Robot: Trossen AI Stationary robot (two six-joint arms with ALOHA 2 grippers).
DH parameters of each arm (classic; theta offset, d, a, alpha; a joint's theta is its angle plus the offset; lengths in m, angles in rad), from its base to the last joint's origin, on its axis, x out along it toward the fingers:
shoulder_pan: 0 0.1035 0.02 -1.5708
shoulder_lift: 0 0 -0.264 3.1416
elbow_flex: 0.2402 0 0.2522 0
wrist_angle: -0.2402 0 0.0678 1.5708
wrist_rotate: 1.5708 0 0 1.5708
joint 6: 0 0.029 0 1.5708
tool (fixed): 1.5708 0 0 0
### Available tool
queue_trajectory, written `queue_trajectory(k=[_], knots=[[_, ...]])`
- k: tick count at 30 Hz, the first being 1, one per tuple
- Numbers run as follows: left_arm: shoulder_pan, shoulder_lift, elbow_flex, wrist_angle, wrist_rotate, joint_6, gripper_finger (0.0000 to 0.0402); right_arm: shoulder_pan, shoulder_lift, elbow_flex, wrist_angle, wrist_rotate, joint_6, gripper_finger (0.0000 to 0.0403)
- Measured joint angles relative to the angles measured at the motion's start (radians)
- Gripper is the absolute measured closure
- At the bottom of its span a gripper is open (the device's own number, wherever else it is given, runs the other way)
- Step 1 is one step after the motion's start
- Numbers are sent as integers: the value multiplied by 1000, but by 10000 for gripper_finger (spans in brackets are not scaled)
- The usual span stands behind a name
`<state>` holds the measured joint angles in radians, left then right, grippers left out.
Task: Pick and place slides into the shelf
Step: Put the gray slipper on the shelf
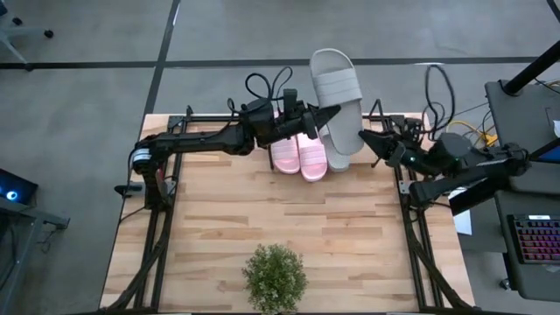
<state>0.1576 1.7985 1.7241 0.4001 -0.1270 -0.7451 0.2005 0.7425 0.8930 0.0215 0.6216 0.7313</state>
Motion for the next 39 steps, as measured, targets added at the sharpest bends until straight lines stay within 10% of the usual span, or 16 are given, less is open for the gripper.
queue_trajectory(k=[15,33,39], knots=[[2,-4,-5,17,-4,-15,344,103,234,-168,727,170,-213,234],[1,2,-11,8,72,-5,341,218,322,-162,807,421,-346,346],[4,4,-14,2,122,-9,231,249,323,-162,805,511,-355,347]])
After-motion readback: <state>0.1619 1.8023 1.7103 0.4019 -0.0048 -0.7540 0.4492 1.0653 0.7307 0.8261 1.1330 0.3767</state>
